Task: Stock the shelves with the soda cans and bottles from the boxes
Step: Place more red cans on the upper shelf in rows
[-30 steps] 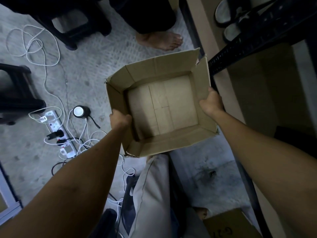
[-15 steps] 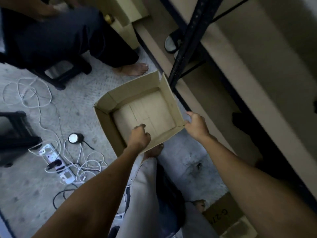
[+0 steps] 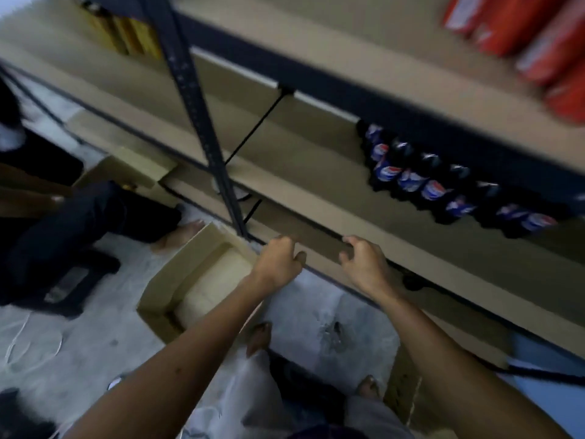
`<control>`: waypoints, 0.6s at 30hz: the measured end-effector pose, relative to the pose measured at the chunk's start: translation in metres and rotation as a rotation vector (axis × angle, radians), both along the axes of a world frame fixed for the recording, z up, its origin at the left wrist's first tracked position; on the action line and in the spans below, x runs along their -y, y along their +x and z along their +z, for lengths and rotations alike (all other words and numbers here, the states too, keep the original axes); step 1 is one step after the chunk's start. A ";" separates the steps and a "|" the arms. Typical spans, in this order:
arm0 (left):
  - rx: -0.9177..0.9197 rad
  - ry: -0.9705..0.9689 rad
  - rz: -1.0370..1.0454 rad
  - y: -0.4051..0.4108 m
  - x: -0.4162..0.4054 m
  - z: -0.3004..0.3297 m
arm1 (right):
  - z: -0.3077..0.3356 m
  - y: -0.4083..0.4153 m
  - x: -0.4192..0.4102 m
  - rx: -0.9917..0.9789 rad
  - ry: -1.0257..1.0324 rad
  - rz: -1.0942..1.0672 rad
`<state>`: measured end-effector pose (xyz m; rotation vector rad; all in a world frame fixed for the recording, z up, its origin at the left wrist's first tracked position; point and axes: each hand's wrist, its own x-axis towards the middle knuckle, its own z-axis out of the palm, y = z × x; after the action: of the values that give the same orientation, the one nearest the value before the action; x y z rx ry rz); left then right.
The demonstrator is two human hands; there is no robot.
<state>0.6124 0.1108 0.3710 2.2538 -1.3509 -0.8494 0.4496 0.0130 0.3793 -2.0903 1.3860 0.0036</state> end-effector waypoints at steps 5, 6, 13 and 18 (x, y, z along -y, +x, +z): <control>0.062 -0.244 -0.187 -0.052 0.058 0.089 | 0.075 -0.072 0.023 0.018 -0.085 -0.083; 0.079 -0.290 -0.236 -0.063 0.068 0.106 | 0.089 -0.085 0.026 0.029 -0.105 -0.095; 0.024 -0.570 -0.448 -0.121 0.115 0.208 | 0.187 -0.156 0.033 0.200 -0.295 -0.233; -0.043 -0.673 -0.489 -0.150 0.149 0.255 | 0.240 -0.195 0.047 0.446 -0.395 -0.364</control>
<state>0.4620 -0.0377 0.6261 1.4109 -1.8560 -0.4636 0.2545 -0.0340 0.6191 -1.9315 1.5401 -0.8933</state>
